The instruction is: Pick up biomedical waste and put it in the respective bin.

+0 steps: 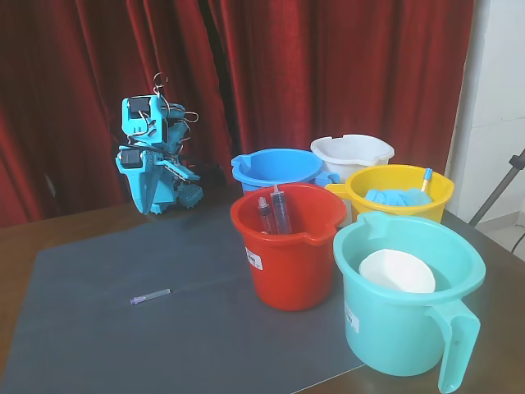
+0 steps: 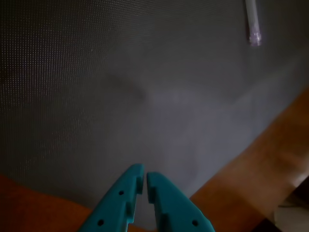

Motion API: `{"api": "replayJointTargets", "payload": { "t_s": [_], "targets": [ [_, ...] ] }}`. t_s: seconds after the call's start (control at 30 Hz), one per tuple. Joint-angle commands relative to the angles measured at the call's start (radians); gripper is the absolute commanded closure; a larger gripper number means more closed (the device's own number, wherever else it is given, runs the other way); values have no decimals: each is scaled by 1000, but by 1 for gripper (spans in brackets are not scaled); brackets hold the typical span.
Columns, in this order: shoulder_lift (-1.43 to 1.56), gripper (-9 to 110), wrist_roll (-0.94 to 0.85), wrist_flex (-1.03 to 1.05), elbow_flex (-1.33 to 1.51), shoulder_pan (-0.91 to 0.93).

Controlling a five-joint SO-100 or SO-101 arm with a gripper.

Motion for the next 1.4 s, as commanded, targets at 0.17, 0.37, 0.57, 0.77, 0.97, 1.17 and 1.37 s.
{"api": "replayJointTargets", "payload": {
  "t_s": [0.17,0.37,0.57,0.77,0.97,1.17,1.37],
  "targets": [
    [-8,102,2,5,-6,-5],
    [-8,102,2,5,-6,-5],
    [-8,102,2,5,-6,-5],
    [-6,102,-11,-35,-6,-14],
    [-28,101,-2,-549,-5,-109],
    [-298,101,-8,-758,-106,-130],
    [-810,102,-8,-641,-499,-133]
  ]
}}
